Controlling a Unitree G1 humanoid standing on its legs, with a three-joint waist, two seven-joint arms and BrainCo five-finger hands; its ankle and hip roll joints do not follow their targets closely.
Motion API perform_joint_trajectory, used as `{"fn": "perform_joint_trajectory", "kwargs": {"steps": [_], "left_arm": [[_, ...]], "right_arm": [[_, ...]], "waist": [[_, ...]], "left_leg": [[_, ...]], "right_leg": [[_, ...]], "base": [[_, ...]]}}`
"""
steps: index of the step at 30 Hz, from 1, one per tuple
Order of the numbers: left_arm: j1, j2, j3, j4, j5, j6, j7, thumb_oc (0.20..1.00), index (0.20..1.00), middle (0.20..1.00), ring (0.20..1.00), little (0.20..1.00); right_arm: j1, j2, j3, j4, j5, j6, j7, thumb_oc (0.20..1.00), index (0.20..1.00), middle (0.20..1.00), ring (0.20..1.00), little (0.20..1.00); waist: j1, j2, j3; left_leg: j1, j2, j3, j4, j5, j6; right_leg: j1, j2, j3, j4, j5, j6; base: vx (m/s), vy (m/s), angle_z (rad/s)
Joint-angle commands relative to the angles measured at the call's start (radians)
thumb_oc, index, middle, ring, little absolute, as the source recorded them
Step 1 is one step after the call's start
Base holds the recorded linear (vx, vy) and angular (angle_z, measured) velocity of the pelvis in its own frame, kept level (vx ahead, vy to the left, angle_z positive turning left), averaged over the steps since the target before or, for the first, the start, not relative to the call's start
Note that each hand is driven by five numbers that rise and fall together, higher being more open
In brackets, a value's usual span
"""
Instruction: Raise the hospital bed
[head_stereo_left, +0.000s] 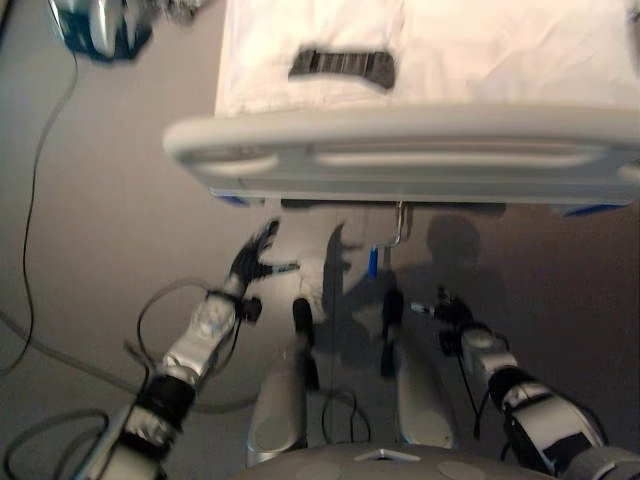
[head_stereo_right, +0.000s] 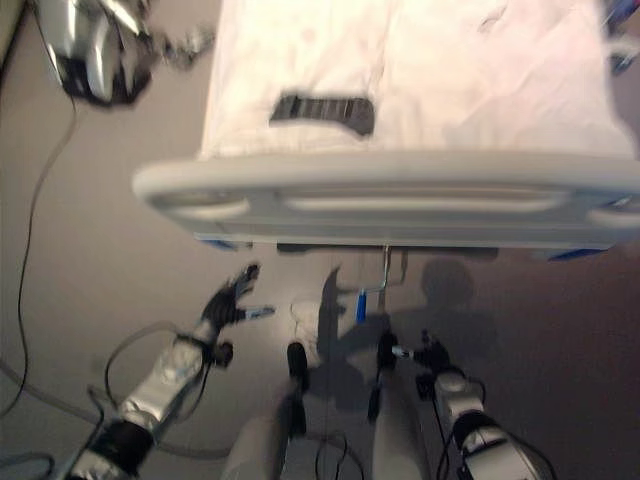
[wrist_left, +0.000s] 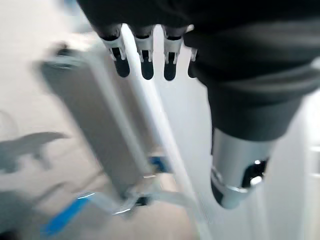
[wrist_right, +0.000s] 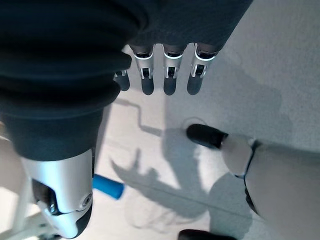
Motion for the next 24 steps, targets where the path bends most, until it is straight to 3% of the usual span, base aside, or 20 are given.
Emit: {"fn": "perform_joint_trajectory", "kwargs": {"steps": [1,9,13,24], "left_arm": [[-0.007,0.006,-0.026,-0.112,-0.019,-0.035,-0.005,1.0,1.0,1.0,1.0,1.0],[-0.095,0.053,-0.089,-0.25,-0.124,-0.021,-0.027,1.0,1.0,1.0,1.0,1.0],[-0.142,0.062,-0.103,-0.35,-0.173,-0.028,-0.008,1.0,1.0,1.0,1.0,1.0],[-0.16,0.097,-0.087,-0.439,-0.198,-0.037,0.042,1.0,1.0,1.0,1.0,1.0]], "right_arm": [[-0.069,0.025,0.056,0.0,0.066,-0.018,0.003,1.0,1.0,1.0,1.0,1.0],[-0.216,-0.004,0.091,-0.071,0.183,-0.03,-0.011,1.0,1.0,1.0,1.0,1.0],[-0.28,-0.019,0.104,-0.112,0.268,-0.037,-0.01,1.0,1.0,1.0,1.0,1.0],[-0.324,-0.01,0.148,-0.243,0.467,-0.053,0.02,1.0,1.0,1.0,1.0,1.0]], "waist": [[-0.002,-0.019,0.002],[-0.021,-0.008,0.018],[-0.029,-0.011,0.018],[-0.03,-0.037,0.018]], "left_leg": [[-0.084,-0.024,-0.03,0.113,-0.047,-0.002],[-0.31,-0.028,-0.034,0.204,-0.058,-0.005],[-0.452,-0.031,-0.039,0.315,-0.09,-0.008],[-0.553,-0.029,-0.034,0.365,-0.114,-0.006]], "right_leg": [[-0.055,-0.028,0.008,-0.004,0.051,0.1],[-0.263,-0.006,0.053,0.048,0.053,0.079],[-0.392,-0.006,0.07,0.139,0.031,0.063],[-0.483,-0.006,0.081,0.162,0.025,0.058]], "base": [[-0.1,-0.024,0.02],[-0.04,-0.011,0.04],[-0.03,-0.011,0.11],[0.0,0.001,0.01]]}}
